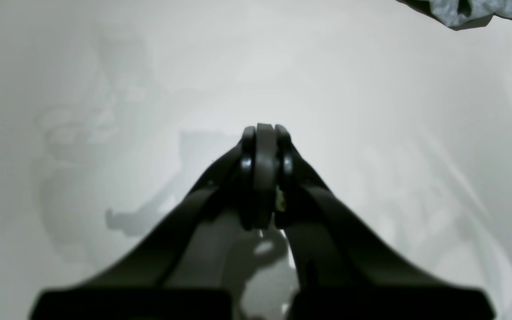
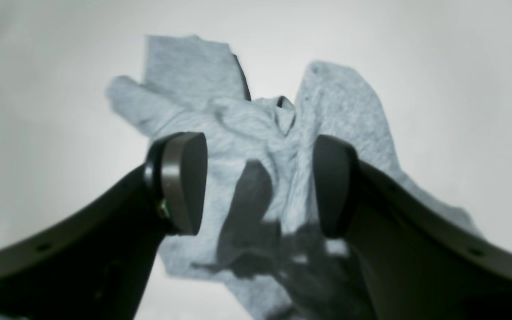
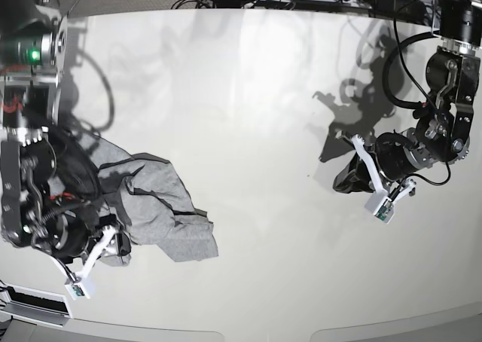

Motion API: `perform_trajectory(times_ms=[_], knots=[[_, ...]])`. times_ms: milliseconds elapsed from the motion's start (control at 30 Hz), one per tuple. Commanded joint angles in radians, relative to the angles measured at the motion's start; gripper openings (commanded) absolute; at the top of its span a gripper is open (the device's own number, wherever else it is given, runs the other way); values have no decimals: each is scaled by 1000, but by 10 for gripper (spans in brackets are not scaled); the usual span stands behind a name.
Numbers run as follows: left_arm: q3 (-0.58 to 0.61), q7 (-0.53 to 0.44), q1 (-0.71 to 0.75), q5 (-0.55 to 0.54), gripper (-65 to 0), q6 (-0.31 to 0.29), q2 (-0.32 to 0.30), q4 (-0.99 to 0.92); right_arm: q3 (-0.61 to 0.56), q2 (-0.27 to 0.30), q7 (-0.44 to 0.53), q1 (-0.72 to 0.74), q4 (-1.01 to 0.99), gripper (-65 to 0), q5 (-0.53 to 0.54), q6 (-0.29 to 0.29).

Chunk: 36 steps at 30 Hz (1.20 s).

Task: Layout the t-shirt on the table in an organized manner, then fold the t-shirt properly
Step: 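Regrasp the shirt edge with the right gripper and pull it outward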

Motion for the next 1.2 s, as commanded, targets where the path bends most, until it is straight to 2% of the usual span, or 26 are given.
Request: perform_trajectory(times_ms=[0,100,233,367,433,633,733,767,900,967,1033,1067,1167], knots=[[-7,-26,-19,-14,-650,-2,-12,15,-14,11,37,48,-36,-260,-14,-13],[-7,-26,-19,-15,-650,-2,-12,15,-40,11,110,102,-185,-260,-72,-42],[-7,-26,-19,-15,-650,-2,-12,15,-40,11,148,131,-285,-260,-97,-34],[-7,-27,-19,-15,-650,-2,-12,15,-40,11,216,128,-317,-260,-176,-115],[-7,-27,-19,-15,-650,-2,-12,15,-40,8,215,128,-326,-265,-176,-116],[-7,-26,-19,-15,-650,-2,-12,15,-40,-17,226,105,-328,-476,-176,-68],[-7,-28,-19,-15,-650,-2,-12,15,-39,-25,226,109,-327,-650,-176,-68],[-7,-30,-19,-14,-650,-2,-12,15,-39,-24,222,116,-327,-650,-176,-64],[-7,-30,-19,-14,-650,-2,-12,15,-11,-20,159,156,-301,-650,-156,8],[-7,-29,-19,-14,-650,-2,-12,15,18,-18,92,161,-253,-650,-76,99],[-7,-30,-19,-14,-650,-2,-12,15,56,-16,22,149,-180,-650,16,224],[-7,-30,-19,-14,-650,-2,-12,15,76,-14,-16,135,-134,-650,64,253],[-7,-30,-19,-14,-650,-2,-12,15,144,5,-136,69,45,-650,235,253]])
